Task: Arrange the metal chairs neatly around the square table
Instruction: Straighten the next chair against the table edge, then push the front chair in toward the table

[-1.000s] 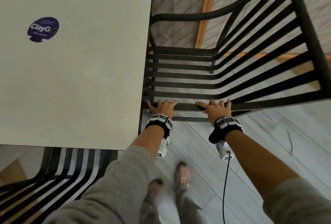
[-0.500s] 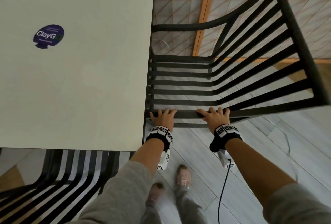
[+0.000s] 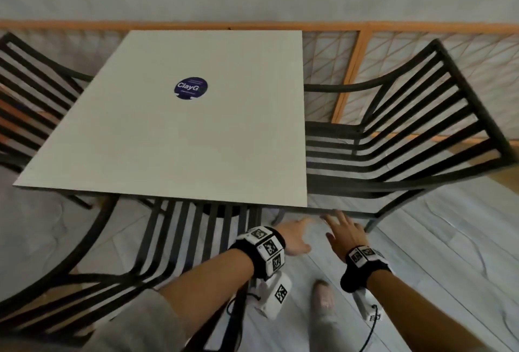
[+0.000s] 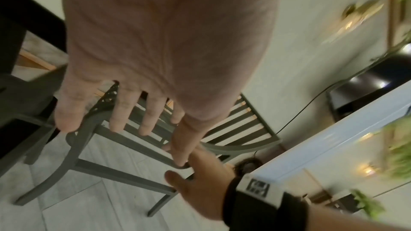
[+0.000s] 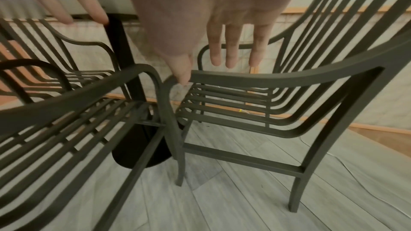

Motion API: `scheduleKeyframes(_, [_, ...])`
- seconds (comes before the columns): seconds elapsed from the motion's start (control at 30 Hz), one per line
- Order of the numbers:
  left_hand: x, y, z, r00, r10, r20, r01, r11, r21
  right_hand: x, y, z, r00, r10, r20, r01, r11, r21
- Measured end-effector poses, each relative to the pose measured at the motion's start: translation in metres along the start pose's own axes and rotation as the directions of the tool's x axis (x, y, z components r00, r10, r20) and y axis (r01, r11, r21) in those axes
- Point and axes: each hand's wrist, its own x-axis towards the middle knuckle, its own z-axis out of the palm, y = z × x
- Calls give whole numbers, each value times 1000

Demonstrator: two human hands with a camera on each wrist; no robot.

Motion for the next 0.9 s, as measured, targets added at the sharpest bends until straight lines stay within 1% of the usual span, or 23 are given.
scheduleKeyframes(0.07, [-54,-27,-9,999,32,15,-32,999,-9,-22,-36,-1,1000,-8,-24,9,999,40])
scheduleKeyframes(0.1, [-80,-43,-13,999,29,22,-29,1000,5,-34,-55,-2,999,-17,-35,19,998,65])
scheduleKeyframes(0.2, [-149,-102,-19,998,-40,51,37,997,68,-68,-106,0,996,-65,-58,73,988,139])
scheduleKeyframes(0.27, [-187,-140,-18,992,-99,75,92,991,95,-90,-133,2,992,-122,-40,126,980,156])
scheduleKeyframes(0.37, [-236,-187,-12,979,-196,61,182,965,189,-125,-168,0,980,-192,55,180,968,177])
scheduleKeyframes(0.43, [-261,-213,-6,973,-225,61,206,953,222,-147,-187,-5,970,-217,110,190,959,212])
scheduleKeyframes(0.53, [-290,-251,3,961,-265,77,248,953,175,-179,-221,-20,960,-253,120,213,937,276])
scheduleKeyframes(0.63, [-314,-287,15,944,-316,90,297,938,179,-198,-260,-27,941,-301,153,246,923,296])
scheduleKeyframes(0.7, [-325,-310,26,944,-328,37,318,934,164,-200,-286,-25,923,-338,182,287,923,255])
scheduleKeyframes(0.73, [-328,-321,32,945,-326,-11,324,936,135,-198,-298,-22,914,-350,203,307,927,217])
scheduleKeyframes(0.8, [-331,-337,43,940,-308,-146,325,939,110,-197,-318,-13,903,-360,236,335,932,137])
scheduleKeyframes(0.83, [-333,-341,48,927,-297,-228,331,935,128,-196,-325,-7,906,-351,236,334,936,108])
scheduleKeyframes(0.9, [-333,-342,56,887,-284,-364,360,919,161,-196,-332,2,926,-329,185,322,944,66])
